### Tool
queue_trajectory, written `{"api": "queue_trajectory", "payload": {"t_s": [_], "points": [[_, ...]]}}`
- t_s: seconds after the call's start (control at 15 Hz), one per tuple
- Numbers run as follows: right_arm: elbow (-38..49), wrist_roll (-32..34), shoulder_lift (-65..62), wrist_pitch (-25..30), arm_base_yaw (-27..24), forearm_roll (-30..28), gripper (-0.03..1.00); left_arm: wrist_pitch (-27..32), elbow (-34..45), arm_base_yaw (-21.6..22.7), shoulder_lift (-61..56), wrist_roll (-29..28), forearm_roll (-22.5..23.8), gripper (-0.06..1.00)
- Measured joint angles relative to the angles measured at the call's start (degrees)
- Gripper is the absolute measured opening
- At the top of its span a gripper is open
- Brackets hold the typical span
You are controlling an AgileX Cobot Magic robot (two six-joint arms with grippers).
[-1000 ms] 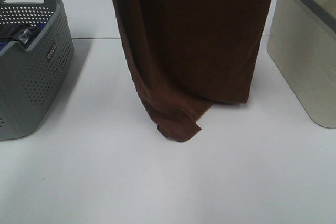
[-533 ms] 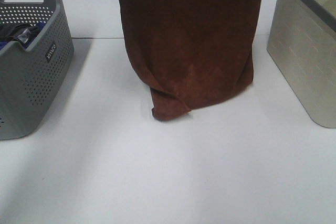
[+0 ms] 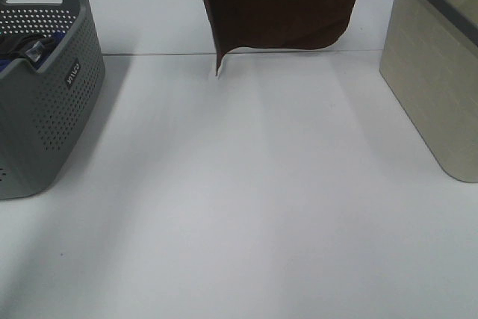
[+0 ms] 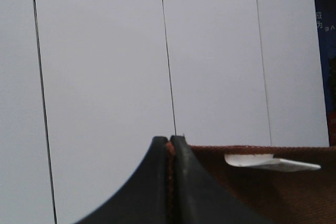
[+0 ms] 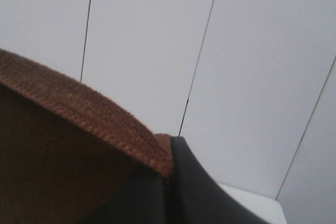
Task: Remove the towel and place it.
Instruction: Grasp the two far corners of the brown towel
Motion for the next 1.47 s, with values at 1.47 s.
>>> {"api": "queue_trajectory", "payload": {"t_s": [1.47], "points": [[14.0, 0.9, 2.1, 57.7, -0.7, 8.8, 0.00, 70.0, 14.4, -8.5, -3.7, 5.0, -10.2, 0.00]]}}
